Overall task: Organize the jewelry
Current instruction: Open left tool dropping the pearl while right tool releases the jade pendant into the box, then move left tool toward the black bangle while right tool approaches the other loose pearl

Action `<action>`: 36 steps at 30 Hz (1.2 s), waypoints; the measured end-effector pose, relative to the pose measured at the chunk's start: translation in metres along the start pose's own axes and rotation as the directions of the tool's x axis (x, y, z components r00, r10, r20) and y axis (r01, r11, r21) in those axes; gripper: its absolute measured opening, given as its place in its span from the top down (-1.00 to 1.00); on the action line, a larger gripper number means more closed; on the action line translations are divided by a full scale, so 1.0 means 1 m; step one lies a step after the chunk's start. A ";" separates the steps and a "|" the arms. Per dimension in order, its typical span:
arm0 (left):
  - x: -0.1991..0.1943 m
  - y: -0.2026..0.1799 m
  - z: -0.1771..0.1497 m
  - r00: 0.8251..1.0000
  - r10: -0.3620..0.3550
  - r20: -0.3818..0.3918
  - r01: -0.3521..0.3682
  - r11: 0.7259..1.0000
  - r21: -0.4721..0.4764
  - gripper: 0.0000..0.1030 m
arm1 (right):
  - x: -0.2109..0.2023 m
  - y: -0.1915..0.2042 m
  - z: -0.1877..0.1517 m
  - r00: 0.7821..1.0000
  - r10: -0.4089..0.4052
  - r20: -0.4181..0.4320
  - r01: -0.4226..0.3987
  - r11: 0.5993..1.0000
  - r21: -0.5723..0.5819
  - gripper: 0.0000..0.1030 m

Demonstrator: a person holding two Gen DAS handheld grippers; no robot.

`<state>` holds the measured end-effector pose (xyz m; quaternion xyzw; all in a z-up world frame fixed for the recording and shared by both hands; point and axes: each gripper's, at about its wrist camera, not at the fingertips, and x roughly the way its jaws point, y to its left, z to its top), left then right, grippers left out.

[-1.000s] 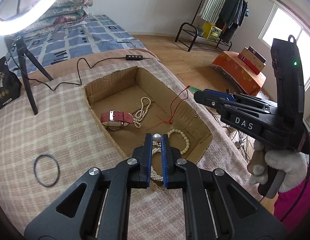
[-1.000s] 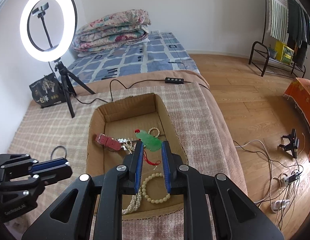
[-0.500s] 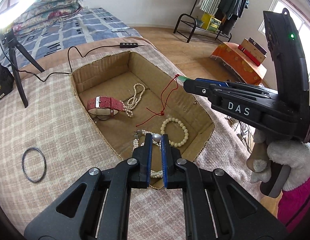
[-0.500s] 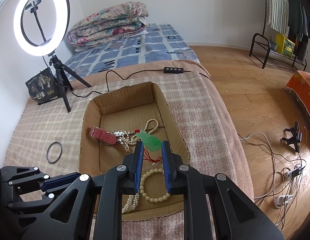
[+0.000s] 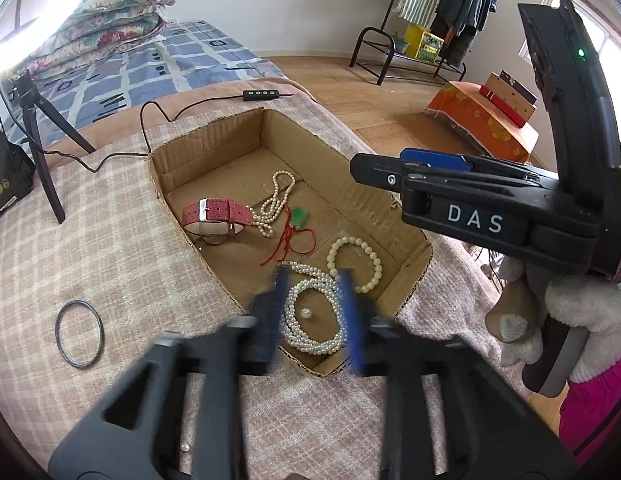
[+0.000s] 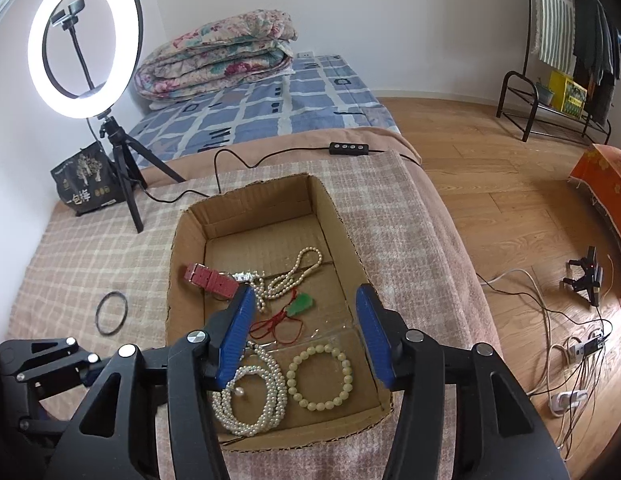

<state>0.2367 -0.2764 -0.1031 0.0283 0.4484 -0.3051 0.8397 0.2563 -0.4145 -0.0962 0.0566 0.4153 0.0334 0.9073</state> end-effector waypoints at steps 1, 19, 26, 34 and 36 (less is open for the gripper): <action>-0.002 0.000 -0.001 1.000 0.002 0.016 -0.002 1.000 0.000 -0.01 | 0.000 0.000 0.000 1.000 -0.006 0.000 0.006 1.000 0.002 -0.17; -0.020 0.007 -0.004 0.999 0.040 0.031 -0.040 0.999 0.005 -0.18 | -0.011 0.004 0.002 0.996 -0.083 0.015 0.082 0.996 0.032 -0.55; -0.033 0.010 -0.008 0.998 0.050 0.043 -0.051 0.999 0.010 -0.18 | -0.021 0.011 0.000 0.997 -0.077 0.030 0.076 0.996 0.036 -0.55; -0.050 0.027 -0.016 0.996 0.067 0.055 -0.067 0.998 0.001 -0.18 | -0.042 0.028 -0.003 0.996 -0.067 0.060 0.066 0.998 0.019 -0.55; -0.057 0.037 -0.020 0.995 0.077 0.059 -0.077 0.997 -0.007 -0.18 | -0.048 0.032 -0.005 0.996 -0.062 0.068 0.061 0.998 0.009 -0.55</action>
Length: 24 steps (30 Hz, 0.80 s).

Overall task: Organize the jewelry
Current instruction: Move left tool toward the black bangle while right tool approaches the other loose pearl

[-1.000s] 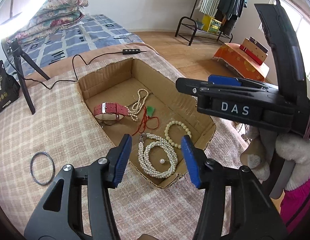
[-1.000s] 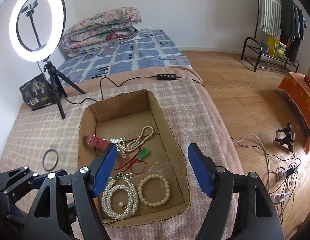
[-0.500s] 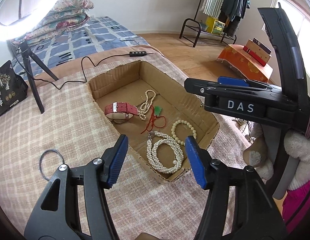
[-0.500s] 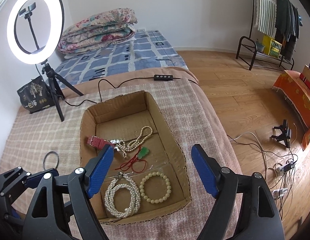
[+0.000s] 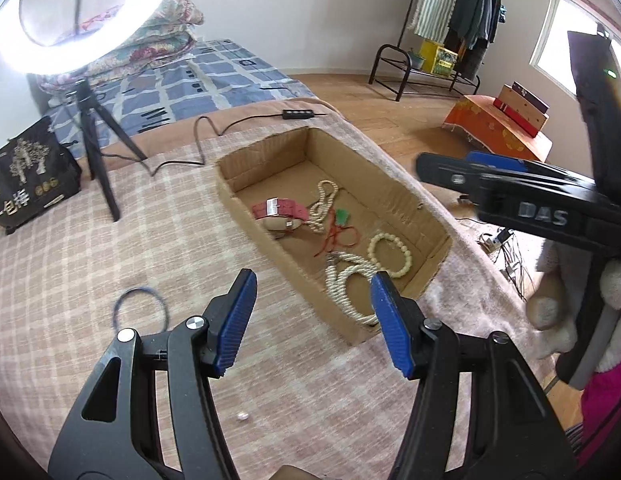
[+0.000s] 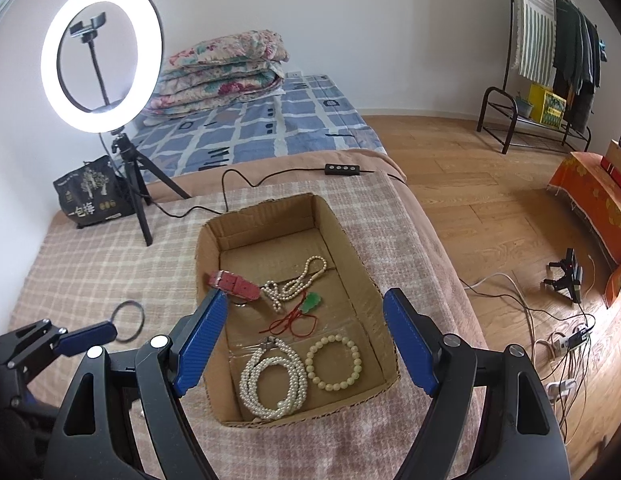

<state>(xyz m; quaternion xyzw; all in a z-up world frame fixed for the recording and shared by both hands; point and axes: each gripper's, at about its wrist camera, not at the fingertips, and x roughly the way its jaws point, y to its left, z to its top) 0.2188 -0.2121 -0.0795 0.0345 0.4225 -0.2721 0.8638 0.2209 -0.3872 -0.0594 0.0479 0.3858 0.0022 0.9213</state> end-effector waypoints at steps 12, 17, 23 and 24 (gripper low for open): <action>-0.022 0.087 -0.013 0.992 0.126 -0.010 -0.127 0.991 -0.049 -0.18 | -0.030 0.056 -0.030 0.993 0.115 -0.026 -0.118 0.981 -0.151 -0.55; -0.019 0.118 -0.019 0.989 0.144 -0.041 -0.147 0.985 -0.085 -0.18 | -0.029 0.087 -0.055 0.976 0.202 -0.081 -0.215 0.949 -0.232 -0.55; -0.003 0.147 -0.031 0.987 0.134 -0.093 -0.145 0.981 -0.128 -0.18 | -0.014 0.119 -0.087 0.953 0.252 -0.170 -0.296 0.898 -0.326 -0.54; 0.000 0.152 -0.033 0.987 0.132 -0.096 -0.145 0.980 -0.136 -0.18 | -0.011 0.122 -0.091 0.951 0.253 -0.176 -0.300 0.892 -0.340 -0.54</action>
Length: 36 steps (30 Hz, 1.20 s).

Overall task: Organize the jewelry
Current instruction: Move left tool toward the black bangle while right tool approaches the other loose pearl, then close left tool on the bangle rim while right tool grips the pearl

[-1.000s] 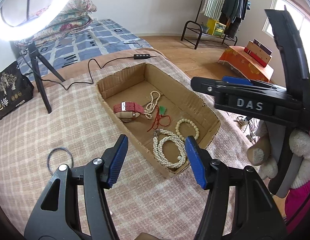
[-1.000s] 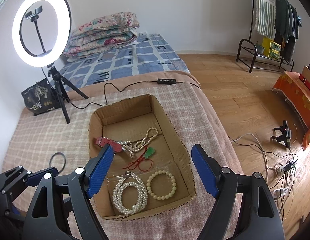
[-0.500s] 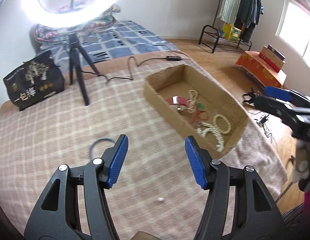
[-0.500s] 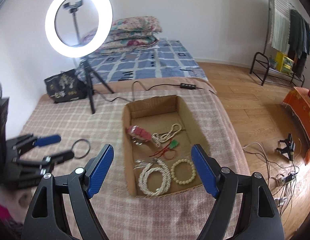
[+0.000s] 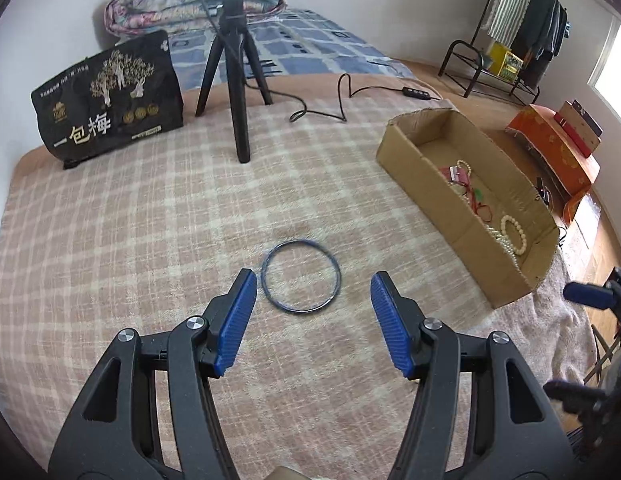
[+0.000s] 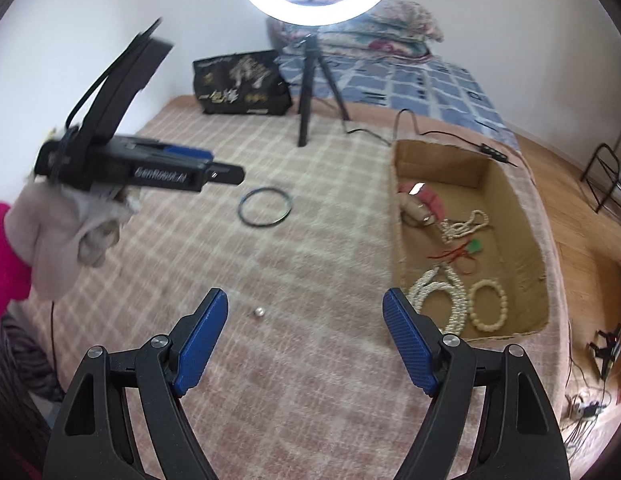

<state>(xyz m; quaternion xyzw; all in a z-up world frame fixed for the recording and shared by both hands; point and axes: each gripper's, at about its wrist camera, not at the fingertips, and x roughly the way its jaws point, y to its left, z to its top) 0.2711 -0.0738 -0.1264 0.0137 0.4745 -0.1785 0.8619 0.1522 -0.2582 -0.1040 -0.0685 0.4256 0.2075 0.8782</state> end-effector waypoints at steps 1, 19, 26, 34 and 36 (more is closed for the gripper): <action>0.002 0.003 -0.001 1.000 -0.002 -0.004 0.002 1.000 -0.009 -0.18 | 0.004 0.004 -0.002 1.000 0.001 -0.008 -0.001 1.000 -0.015 -0.54; 0.062 0.047 -0.003 0.992 -0.052 -0.114 0.035 0.989 -0.140 -0.01 | 0.079 0.022 -0.022 0.970 0.122 -0.208 -0.124 0.992 0.006 0.24; 0.072 0.044 -0.002 0.991 -0.054 -0.122 0.038 0.991 -0.130 0.00 | 0.091 0.030 -0.019 0.968 0.111 -0.225 -0.119 0.993 -0.023 0.27; 0.083 0.042 -0.002 0.989 -0.056 -0.140 0.037 0.991 -0.129 0.19 | 0.100 0.046 -0.020 0.967 0.065 -0.248 -0.099 0.987 -0.125 0.27; 0.084 0.041 -0.002 0.988 -0.056 -0.143 0.037 0.991 -0.128 0.19 | 0.105 0.047 -0.021 0.965 0.055 -0.255 -0.093 0.986 -0.138 0.27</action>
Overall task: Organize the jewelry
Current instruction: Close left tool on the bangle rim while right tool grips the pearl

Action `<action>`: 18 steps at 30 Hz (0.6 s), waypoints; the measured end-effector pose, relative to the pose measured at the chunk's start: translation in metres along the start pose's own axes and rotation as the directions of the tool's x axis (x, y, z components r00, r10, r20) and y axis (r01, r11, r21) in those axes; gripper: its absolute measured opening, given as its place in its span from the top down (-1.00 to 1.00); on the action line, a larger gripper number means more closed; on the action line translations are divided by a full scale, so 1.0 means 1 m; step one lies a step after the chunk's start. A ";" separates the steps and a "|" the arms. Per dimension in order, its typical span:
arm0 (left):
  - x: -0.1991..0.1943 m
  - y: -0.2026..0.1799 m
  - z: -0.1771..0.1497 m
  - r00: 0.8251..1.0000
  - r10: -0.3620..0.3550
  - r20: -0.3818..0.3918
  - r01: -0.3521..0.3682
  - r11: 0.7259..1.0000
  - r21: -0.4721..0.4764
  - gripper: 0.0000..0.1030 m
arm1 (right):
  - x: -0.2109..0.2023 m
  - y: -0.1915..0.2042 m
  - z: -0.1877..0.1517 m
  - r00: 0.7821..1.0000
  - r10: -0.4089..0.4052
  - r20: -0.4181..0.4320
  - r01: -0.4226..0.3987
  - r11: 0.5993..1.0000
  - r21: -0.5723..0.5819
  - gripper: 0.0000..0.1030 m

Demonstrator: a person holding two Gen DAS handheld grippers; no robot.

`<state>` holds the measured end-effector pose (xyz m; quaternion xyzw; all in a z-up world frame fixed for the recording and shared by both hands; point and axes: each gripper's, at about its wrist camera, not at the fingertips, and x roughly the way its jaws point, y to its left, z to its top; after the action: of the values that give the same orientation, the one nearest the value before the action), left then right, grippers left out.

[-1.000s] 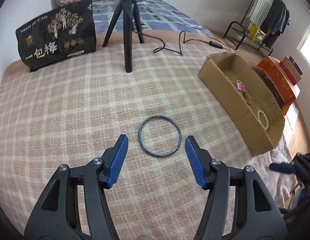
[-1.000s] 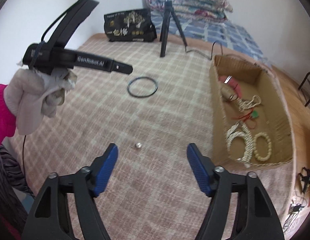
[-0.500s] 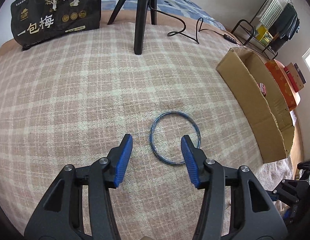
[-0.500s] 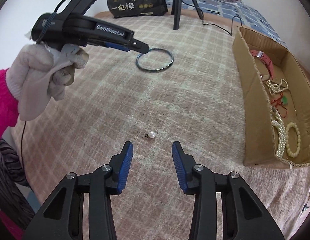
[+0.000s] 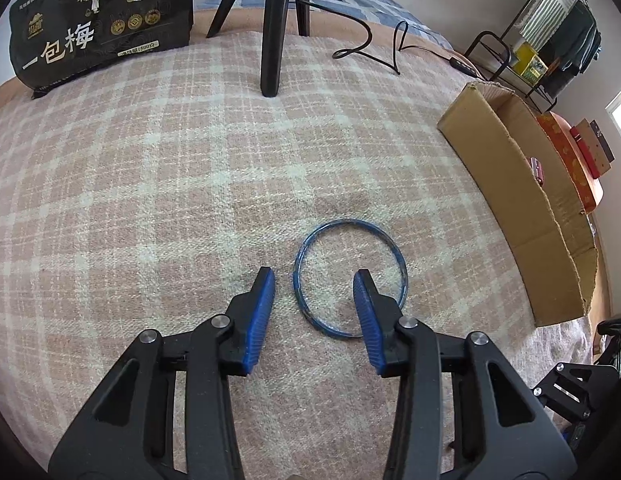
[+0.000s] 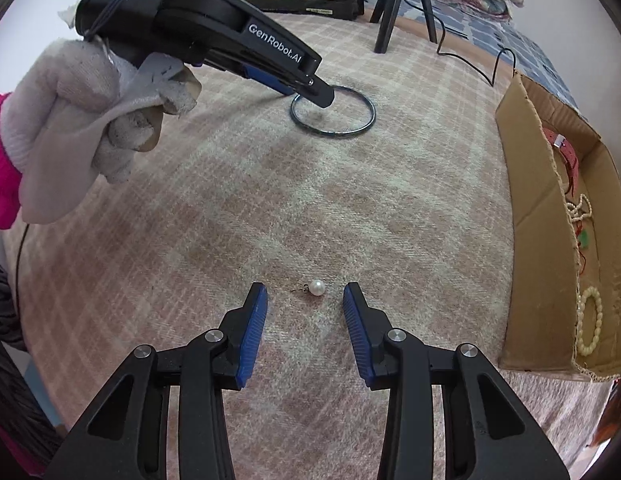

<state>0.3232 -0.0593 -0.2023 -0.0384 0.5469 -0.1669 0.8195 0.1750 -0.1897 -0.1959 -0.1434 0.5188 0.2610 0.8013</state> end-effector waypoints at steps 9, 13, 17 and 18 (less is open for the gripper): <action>0.009 -0.003 0.000 0.998 0.054 0.011 -0.055 0.998 0.029 0.71 | 0.004 0.008 0.003 1.000 -0.014 -0.005 0.013 0.999 -0.042 0.68; 0.008 0.000 -0.001 0.998 0.064 0.024 -0.065 0.997 0.029 0.93 | 0.004 0.009 0.003 1.000 -0.011 -0.005 0.010 0.999 -0.045 0.72; 0.002 0.000 -0.002 0.997 0.069 0.047 -0.070 0.997 0.027 0.96 | 0.002 0.010 0.002 1.000 -0.005 0.000 0.005 0.999 -0.040 0.72; 0.000 0.000 -0.002 0.996 0.071 0.054 -0.073 0.997 0.030 0.96 | 0.002 0.009 0.003 1.000 -0.005 0.003 0.005 0.999 -0.039 0.72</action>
<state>0.3210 -0.0589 -0.2032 -0.0100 0.5233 -0.1448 0.8397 0.1733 -0.1802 -0.1964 -0.1600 0.5121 0.2694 0.7997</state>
